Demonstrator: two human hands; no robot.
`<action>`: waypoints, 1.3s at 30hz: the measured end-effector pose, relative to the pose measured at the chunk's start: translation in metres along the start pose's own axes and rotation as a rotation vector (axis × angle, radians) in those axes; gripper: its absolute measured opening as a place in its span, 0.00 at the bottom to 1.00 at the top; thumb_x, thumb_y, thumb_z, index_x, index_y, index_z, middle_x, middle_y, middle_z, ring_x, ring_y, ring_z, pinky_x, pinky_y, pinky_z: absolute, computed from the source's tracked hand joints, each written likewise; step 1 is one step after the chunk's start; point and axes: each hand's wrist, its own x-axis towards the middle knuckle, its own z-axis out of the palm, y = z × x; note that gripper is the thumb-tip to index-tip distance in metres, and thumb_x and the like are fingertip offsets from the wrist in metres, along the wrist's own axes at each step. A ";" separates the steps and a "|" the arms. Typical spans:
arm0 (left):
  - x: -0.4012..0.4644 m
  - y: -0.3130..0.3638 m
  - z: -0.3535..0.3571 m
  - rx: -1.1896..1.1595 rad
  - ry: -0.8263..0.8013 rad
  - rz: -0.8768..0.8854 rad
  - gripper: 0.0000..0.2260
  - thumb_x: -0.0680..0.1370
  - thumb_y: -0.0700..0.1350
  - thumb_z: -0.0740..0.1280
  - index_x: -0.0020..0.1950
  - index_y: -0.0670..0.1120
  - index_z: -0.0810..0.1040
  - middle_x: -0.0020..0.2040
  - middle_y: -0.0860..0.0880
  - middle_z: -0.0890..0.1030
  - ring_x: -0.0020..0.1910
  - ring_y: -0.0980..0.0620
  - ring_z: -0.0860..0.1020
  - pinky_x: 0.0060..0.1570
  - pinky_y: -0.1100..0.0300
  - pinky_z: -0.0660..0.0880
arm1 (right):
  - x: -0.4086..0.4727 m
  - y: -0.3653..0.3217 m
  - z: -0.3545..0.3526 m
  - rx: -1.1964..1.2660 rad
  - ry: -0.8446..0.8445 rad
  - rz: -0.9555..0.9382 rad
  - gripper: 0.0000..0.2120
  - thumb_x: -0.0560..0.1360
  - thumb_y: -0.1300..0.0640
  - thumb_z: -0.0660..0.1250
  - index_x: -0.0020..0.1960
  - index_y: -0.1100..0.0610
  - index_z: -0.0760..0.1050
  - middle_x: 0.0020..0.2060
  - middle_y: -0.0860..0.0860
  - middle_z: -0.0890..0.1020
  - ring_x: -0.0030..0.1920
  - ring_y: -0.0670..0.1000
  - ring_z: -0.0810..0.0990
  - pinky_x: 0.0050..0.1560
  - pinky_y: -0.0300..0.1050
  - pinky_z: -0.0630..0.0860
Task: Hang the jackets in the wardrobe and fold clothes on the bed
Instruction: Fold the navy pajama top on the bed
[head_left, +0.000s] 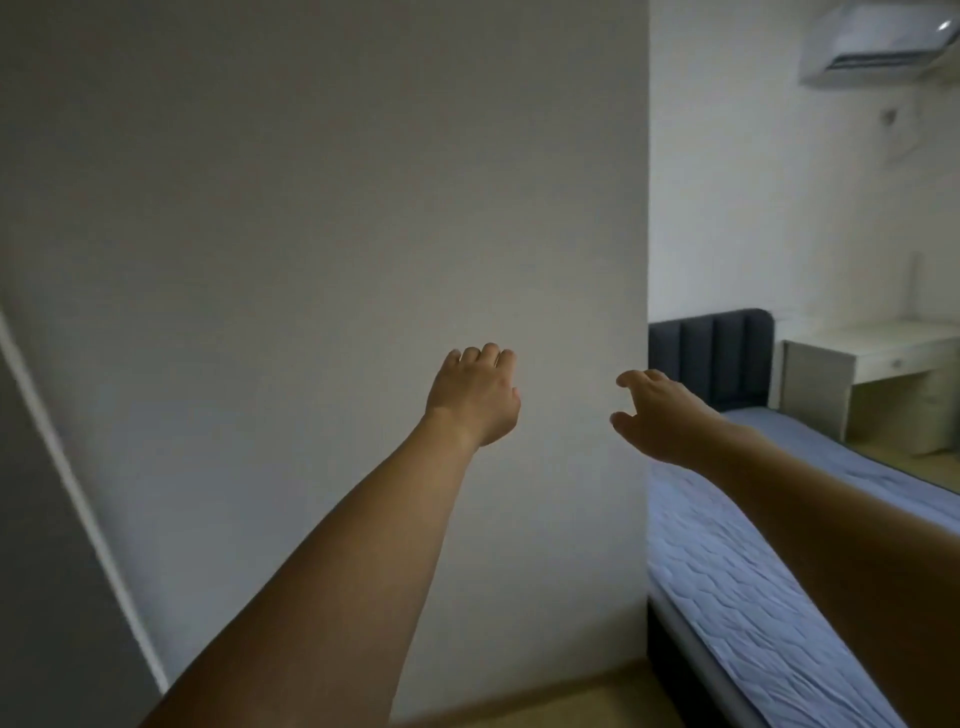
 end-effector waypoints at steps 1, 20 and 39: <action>0.016 0.024 0.002 -0.010 -0.002 0.023 0.19 0.81 0.49 0.54 0.70 0.42 0.66 0.68 0.43 0.71 0.64 0.42 0.71 0.67 0.49 0.64 | 0.001 0.026 -0.006 0.003 0.007 0.028 0.27 0.78 0.51 0.63 0.74 0.56 0.61 0.70 0.56 0.68 0.66 0.58 0.71 0.64 0.53 0.72; 0.302 0.494 0.093 -0.265 -0.094 0.152 0.17 0.81 0.50 0.56 0.66 0.43 0.68 0.65 0.43 0.72 0.62 0.42 0.71 0.67 0.47 0.63 | 0.059 0.528 -0.117 -0.066 -0.083 0.236 0.28 0.78 0.52 0.64 0.75 0.56 0.61 0.73 0.55 0.65 0.69 0.57 0.68 0.66 0.51 0.69; 0.443 0.897 0.151 -0.380 -0.319 0.030 0.24 0.81 0.52 0.56 0.75 0.44 0.62 0.73 0.45 0.66 0.68 0.42 0.68 0.68 0.50 0.64 | 0.076 0.988 -0.172 0.059 -0.334 0.261 0.26 0.79 0.53 0.60 0.75 0.56 0.60 0.73 0.54 0.64 0.71 0.55 0.65 0.68 0.50 0.66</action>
